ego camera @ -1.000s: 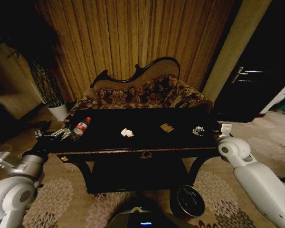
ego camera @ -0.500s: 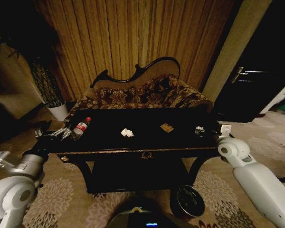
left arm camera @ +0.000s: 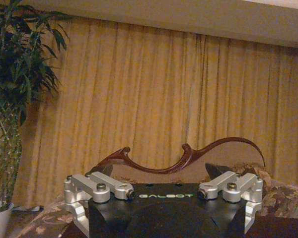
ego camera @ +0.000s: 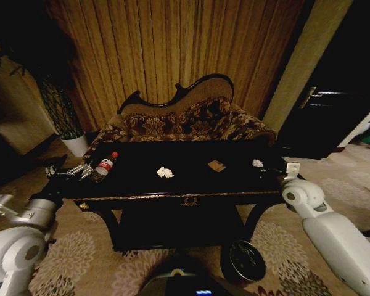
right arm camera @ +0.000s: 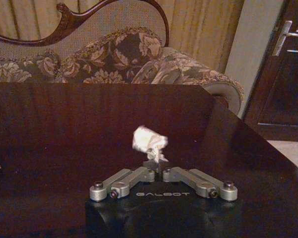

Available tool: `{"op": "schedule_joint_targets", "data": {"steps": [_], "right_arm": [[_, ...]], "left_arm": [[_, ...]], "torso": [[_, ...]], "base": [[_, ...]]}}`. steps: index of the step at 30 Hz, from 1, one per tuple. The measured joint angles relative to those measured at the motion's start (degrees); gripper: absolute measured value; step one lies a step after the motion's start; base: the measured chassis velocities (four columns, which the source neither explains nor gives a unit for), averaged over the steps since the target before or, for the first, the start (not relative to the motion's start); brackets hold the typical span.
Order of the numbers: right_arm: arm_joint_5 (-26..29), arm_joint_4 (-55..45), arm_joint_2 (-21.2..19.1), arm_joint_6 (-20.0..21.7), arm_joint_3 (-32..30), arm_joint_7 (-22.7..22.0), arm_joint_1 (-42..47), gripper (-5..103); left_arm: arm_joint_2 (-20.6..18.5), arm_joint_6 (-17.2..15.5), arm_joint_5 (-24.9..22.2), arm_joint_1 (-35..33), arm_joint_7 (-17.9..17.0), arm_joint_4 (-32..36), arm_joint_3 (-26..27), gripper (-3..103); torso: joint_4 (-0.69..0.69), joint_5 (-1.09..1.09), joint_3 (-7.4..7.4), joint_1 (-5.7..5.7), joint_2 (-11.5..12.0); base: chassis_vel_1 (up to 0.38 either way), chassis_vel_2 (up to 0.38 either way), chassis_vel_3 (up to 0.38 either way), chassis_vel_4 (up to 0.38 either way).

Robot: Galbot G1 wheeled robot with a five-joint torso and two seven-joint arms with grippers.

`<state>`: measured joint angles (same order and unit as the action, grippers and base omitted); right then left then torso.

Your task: Move to the front of the table and place the trash on the table into the trash bin.

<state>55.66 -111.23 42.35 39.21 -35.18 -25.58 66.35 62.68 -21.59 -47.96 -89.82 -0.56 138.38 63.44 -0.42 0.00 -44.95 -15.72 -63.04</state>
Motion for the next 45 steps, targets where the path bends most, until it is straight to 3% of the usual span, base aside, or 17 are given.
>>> {"op": "schedule_joint_targets", "data": {"steps": [10, 12, 13, 15, 17, 18, 21, 26, 31, 45], "right_arm": [[-0.4, 0.1, 0.17, -0.45, 0.11, 0.33, 0.28, 0], [-0.43, 0.03, 0.52, -2.86, 0.34, 0.4, 0.37, 0], [-0.89, -0.23, 0.83, -6.87, 0.46, 1.1, 0.54, 0], [-1.41, -0.3, 0.93, -8.67, 0.47, 1.62, 0.64, 0], [-3.14, -1.43, 1.24, -15.98, -0.12, 4.6, 1.83, 0], [-3.14, -1.43, 1.24, -15.98, -0.12, 4.6, 1.83, 0], [-3.25, -4.35, 1.73, -21.19, -1.92, 7.29, 4.2, 0], [-3.99, -8.85, 3.15, -24.69, -4.75, 9.77, 8.98, 0], [-7.93, -12.15, 4.42, -26.94, -6.62, 12.43, 14.07, 0], [-8.31, -16.87, 5.0, -26.16, -7.13, 12.38, 16.64, 0]], "left_arm": [[0.09, 0.01, 0.02, 0.11, 0.0, -0.22, -0.06, 100], [0.16, 0.03, 0.02, 0.07, 0.0, -0.29, -0.06, 100], [0.19, 0.05, 0.02, 0.04, 0.0, -0.36, -0.04, 100], [0.2, 0.06, 0.02, 0.05, 0.0, -0.39, -0.03, 100], [0.23, 0.17, 0.02, 0.08, 0.03, -0.49, 0.0, 100], [0.23, 0.17, 0.02, 0.08, 0.03, -0.49, 0.0, 100], [0.32, 0.31, 0.06, 0.09, 0.19, -0.6, -0.13, 100], [0.46, 0.41, 0.16, 0.07, 0.46, -0.75, -0.29, 100], [0.3, 0.83, 0.21, 0.05, 0.66, -0.86, -0.16, 100], [0.3, 1.25, 0.17, -0.49, 1.05, -0.88, 1.09, 100]], "torso": [[0.0, 0.0, 0.0, 0.0, 0.0], [0.0, 0.0, 0.0, 0.0, 0.0], [0.0, 0.0, 0.0, 0.0, 0.0], [0.0, 0.0, 0.0, 0.0, 0.0], [0.0, 0.01, 0.0, 0.0, 0.0], [0.0, 0.01, 0.0, 0.0, 0.0], [0.0, -0.01, 0.0, 0.0, 0.0], [0.0, 0.0, 0.0, 0.0, 0.0], [-0.01, 0.0, 0.0, 0.0, 0.0], [0.01, -0.01, 0.0, -0.01, 0.0]], "base": [[0.0, 0.0, 0.0, 0.0], [0.0, 0.0, 0.0, 0.0], [0.0, 0.0, 0.0, 0.0], [0.0, 0.0, 0.0, 0.0], [0.0, 0.0, 0.0, 0.0], [0.0, 0.0, 0.0, 0.0], [0.0, 0.0, 0.0, 0.0], [0.0, 0.0, 0.0, 0.0], [0.0, 0.0, 0.0, 0.0], [0.002, -0.001, -0.004, 0.001]]}}
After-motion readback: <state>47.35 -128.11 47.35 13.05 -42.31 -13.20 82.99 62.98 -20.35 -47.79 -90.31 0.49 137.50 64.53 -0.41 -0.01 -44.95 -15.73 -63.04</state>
